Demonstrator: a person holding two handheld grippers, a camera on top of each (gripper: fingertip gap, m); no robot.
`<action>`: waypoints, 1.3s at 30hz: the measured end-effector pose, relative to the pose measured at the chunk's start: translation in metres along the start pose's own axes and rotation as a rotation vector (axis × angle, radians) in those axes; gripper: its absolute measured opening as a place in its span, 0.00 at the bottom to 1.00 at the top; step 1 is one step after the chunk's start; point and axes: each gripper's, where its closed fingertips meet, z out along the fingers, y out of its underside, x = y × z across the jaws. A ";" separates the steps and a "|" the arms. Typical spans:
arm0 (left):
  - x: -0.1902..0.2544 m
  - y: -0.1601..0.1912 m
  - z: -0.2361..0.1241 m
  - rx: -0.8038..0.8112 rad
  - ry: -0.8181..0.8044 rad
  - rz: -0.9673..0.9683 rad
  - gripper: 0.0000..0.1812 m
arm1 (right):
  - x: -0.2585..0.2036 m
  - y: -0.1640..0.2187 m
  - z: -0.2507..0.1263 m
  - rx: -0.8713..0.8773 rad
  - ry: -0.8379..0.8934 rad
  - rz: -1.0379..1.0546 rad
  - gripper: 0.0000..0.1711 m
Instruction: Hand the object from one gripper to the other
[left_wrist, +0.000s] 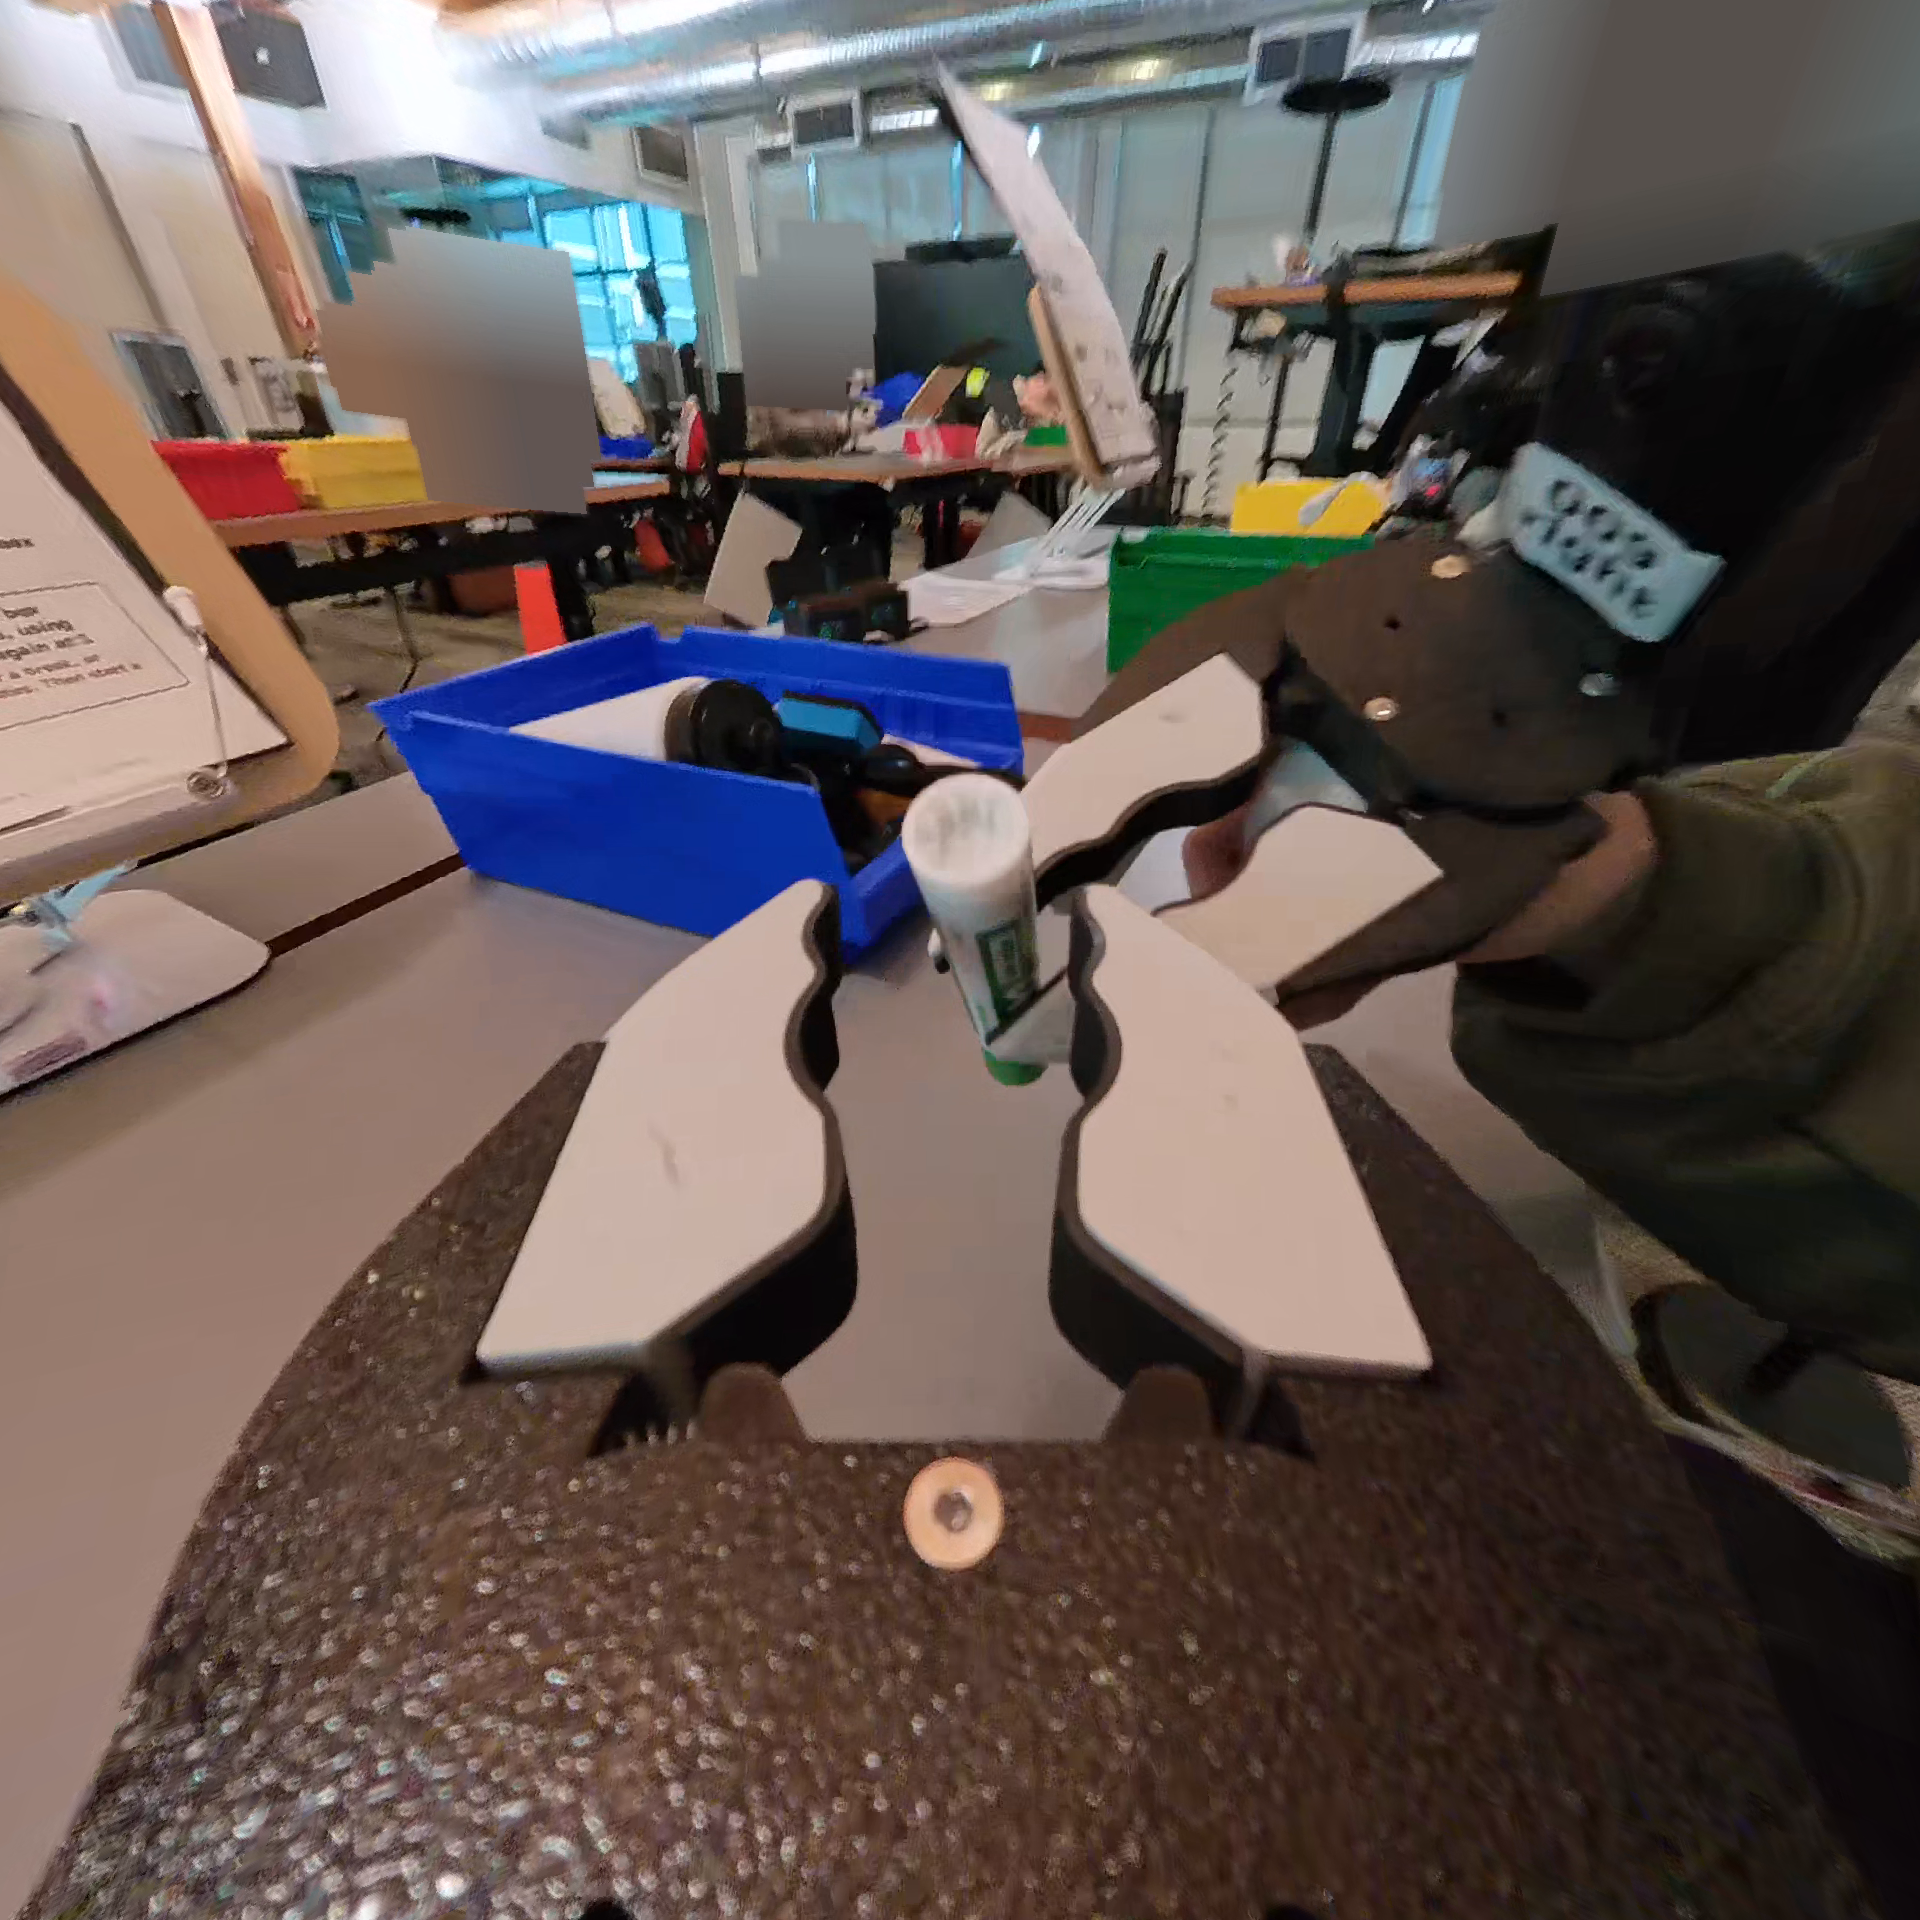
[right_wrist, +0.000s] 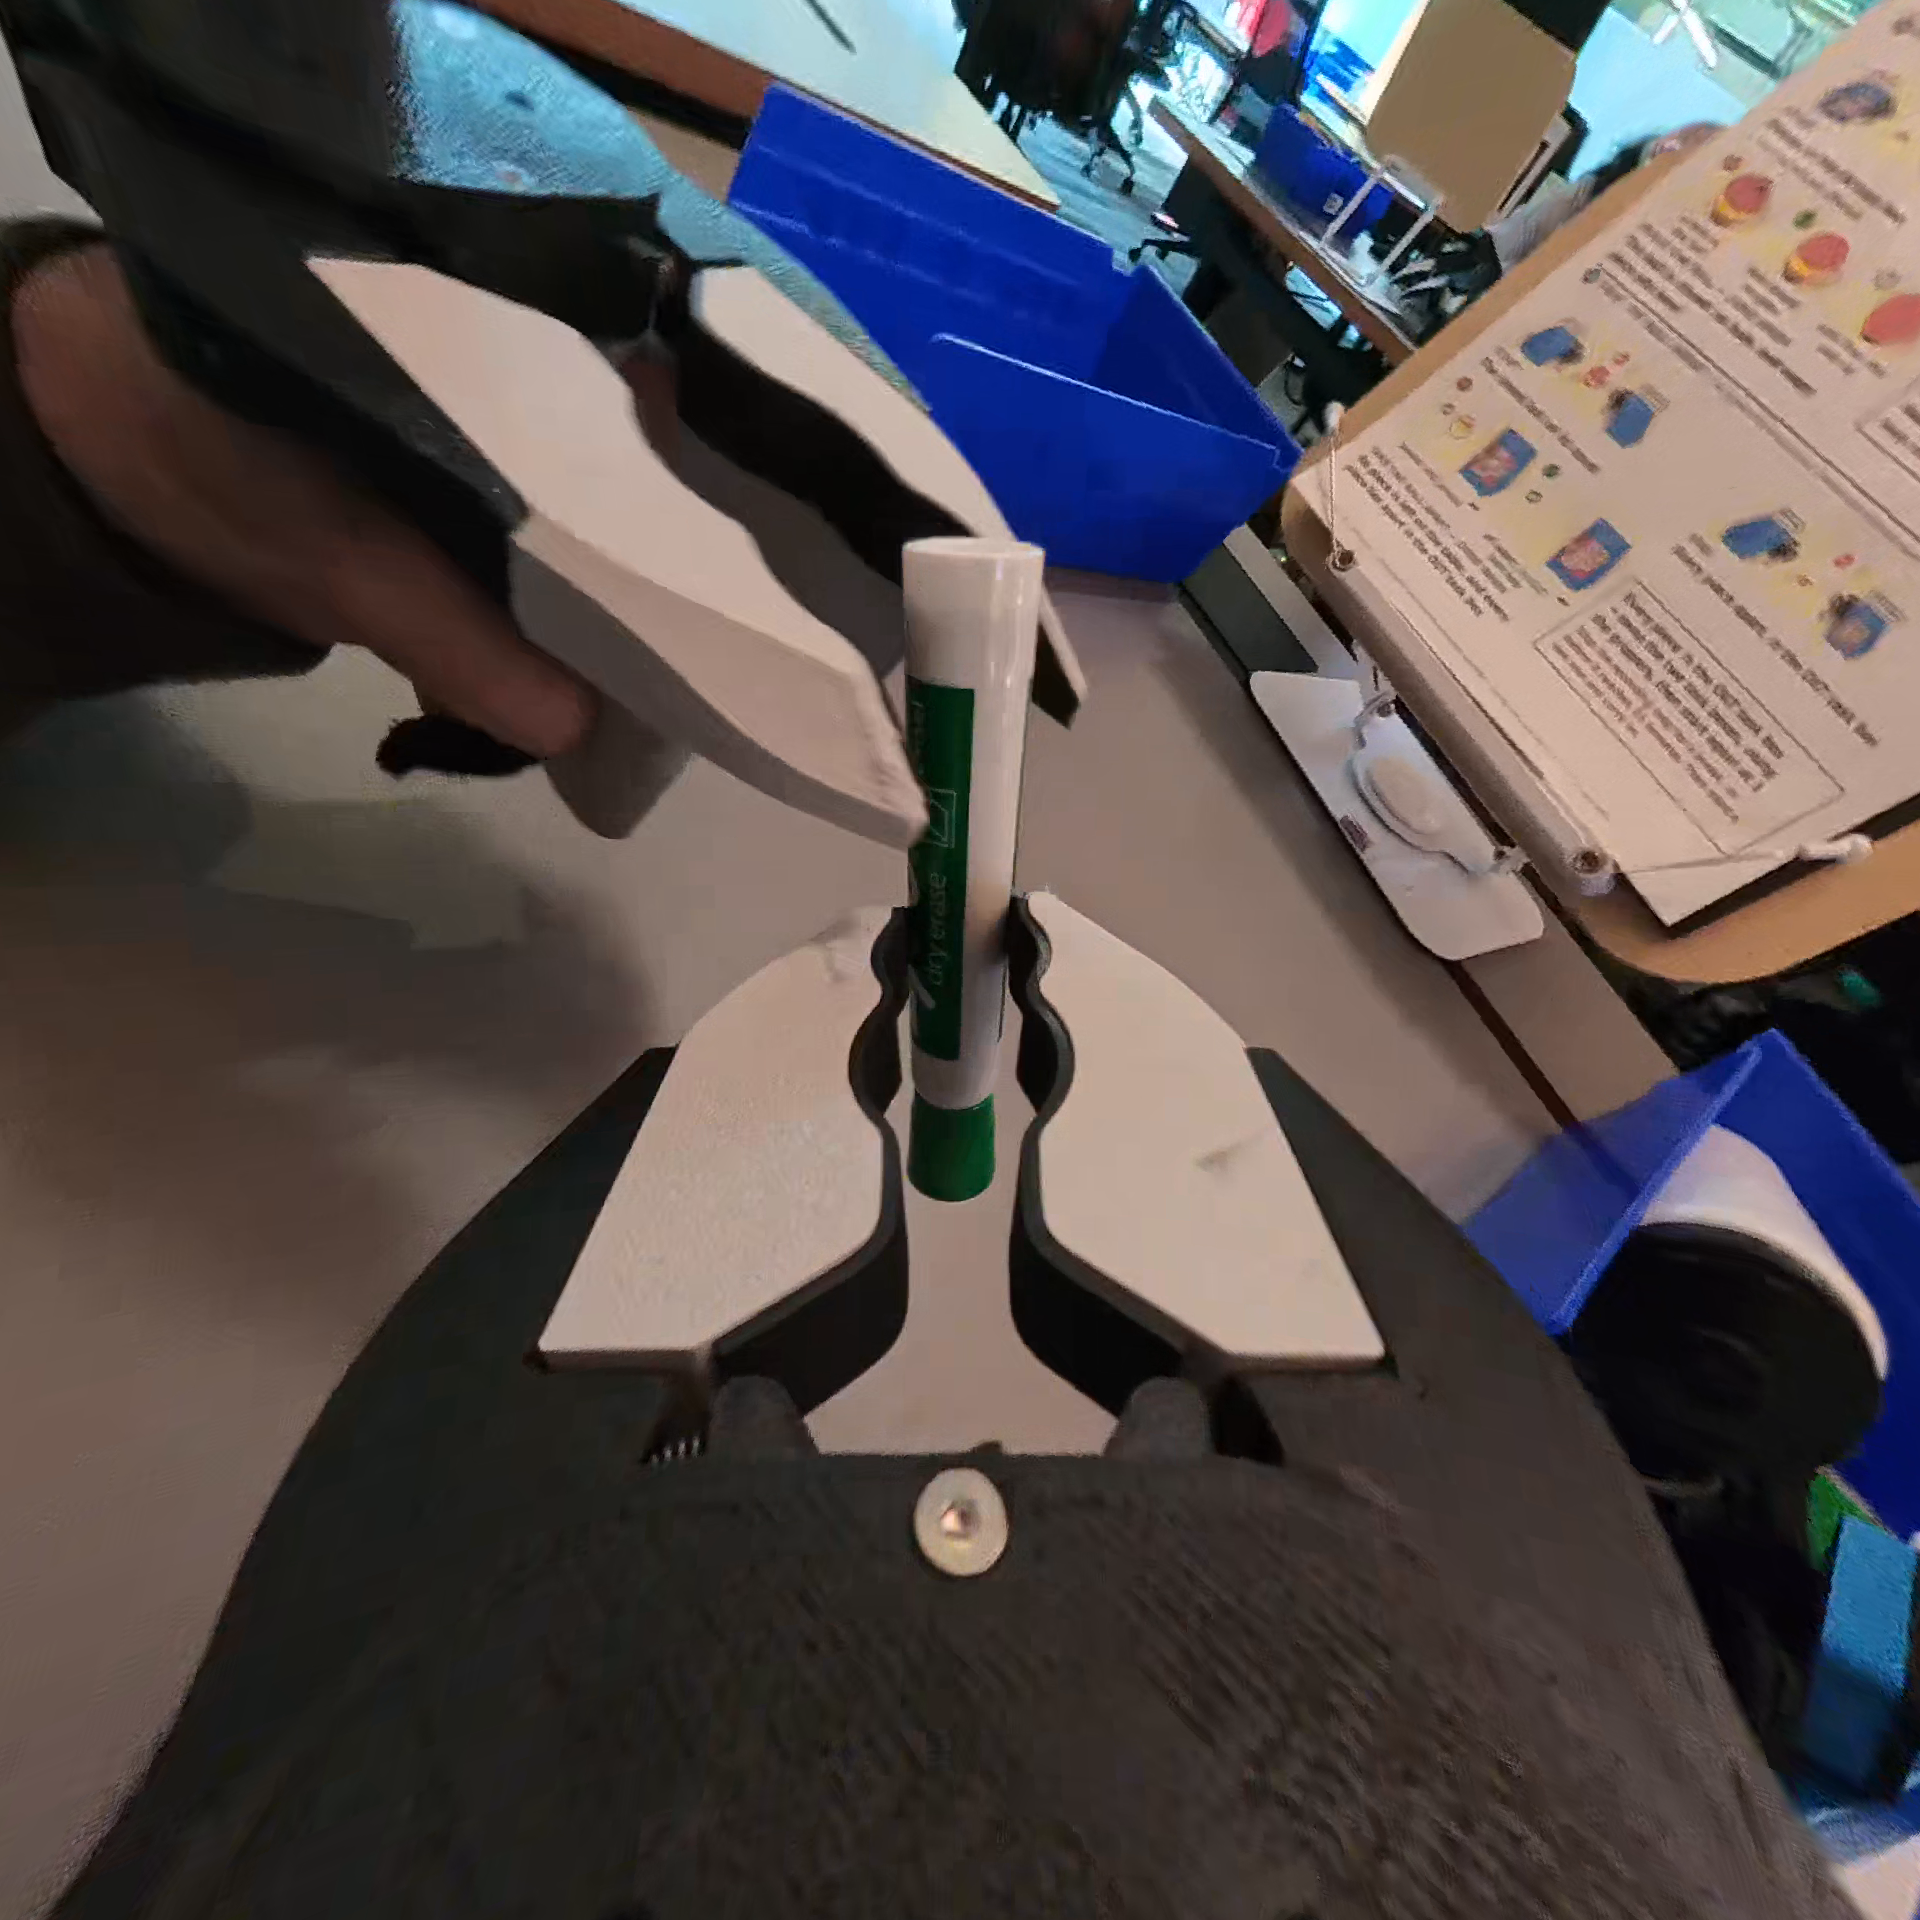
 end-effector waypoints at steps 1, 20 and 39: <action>-0.001 0.002 0.001 -0.025 -0.016 0.015 0.19 | -0.001 -0.001 0.002 -0.009 0.011 -0.026 0.11; -0.032 -0.044 -0.029 0.709 0.356 -1.026 0.10 | 0.027 -0.047 -0.031 0.739 -0.080 0.540 0.31; -0.019 0.007 0.010 0.127 -0.119 -0.167 0.20 | 0.041 -0.022 -0.024 0.293 0.157 0.276 0.11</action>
